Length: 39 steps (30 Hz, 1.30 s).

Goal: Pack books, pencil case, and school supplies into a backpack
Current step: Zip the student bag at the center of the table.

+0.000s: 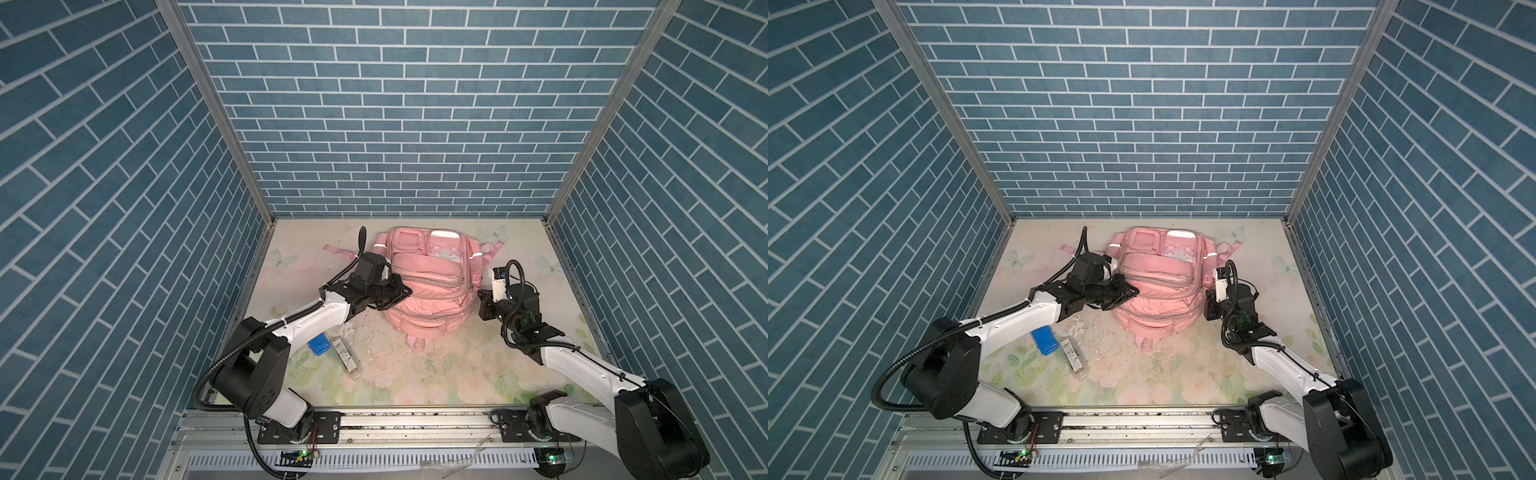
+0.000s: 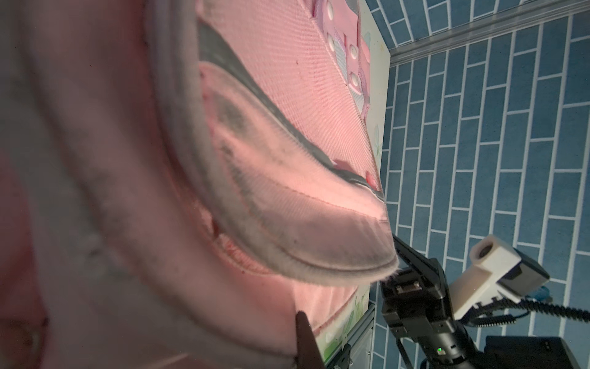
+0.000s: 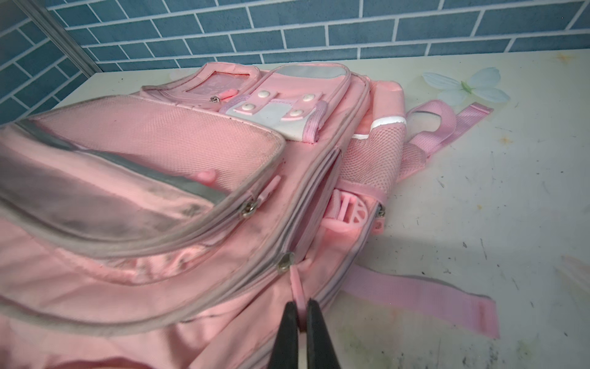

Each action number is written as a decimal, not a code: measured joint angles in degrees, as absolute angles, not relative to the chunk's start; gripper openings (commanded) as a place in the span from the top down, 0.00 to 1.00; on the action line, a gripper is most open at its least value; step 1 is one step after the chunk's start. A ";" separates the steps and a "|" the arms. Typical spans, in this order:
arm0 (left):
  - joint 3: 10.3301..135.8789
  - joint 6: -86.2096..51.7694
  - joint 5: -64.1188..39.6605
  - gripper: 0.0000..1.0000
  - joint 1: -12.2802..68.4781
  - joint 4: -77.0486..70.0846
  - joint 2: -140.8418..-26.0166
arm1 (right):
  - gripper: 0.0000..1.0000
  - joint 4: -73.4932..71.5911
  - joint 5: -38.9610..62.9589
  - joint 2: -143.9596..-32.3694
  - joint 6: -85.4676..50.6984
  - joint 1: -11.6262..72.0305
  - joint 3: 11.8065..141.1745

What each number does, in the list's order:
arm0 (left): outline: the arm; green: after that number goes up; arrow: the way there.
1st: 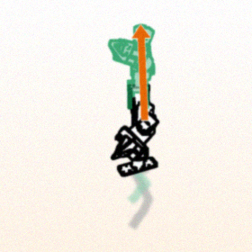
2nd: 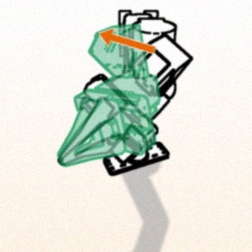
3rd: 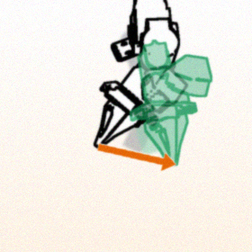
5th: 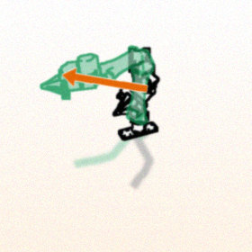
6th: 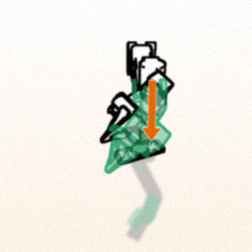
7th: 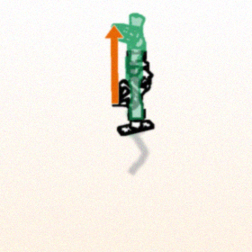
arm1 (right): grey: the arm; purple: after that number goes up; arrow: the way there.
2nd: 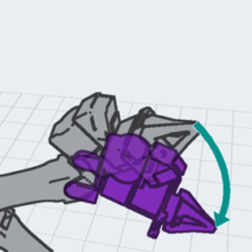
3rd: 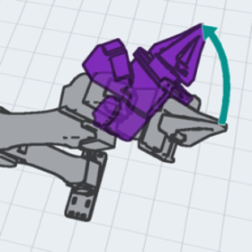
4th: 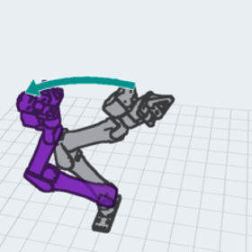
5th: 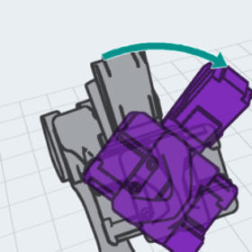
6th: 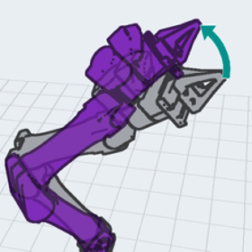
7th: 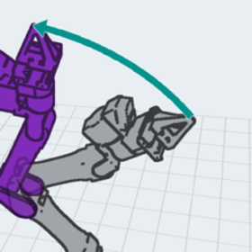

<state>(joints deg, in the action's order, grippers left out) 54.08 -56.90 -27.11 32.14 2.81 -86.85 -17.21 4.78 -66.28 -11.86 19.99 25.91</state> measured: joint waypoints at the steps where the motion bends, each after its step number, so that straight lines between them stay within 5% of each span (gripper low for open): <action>1: 54.13 -56.14 -27.79 1.00 31.92 3.22 -86.85 | 1.00 -17.21 5.23 -67.59 -11.70 19.40 26.85; 27: 53.23 -54.50 -30.15 1.00 32.32 3.97 -84.68 | 0.99 -17.82 8.23 -86.83 -12.12 13.52 40.84; 29: 53.19 -54.39 -28.67 0.74 33.39 4.16 -84.14 | 0.86 -16.93 8.38 -86.37 -12.14 13.45 40.84; 31: 53.34 -52.66 -26.26 0.60 35.42 6.35 -82.37 | 0.75 -15.29 7.42 -85.14 -12.29 13.06 40.84; 39: 61.89 -38.30 -15.31 0.50 45.91 12.86 -77.60 | 0.55 -9.52 7.66 -71.92 -12.82 10.76 39.24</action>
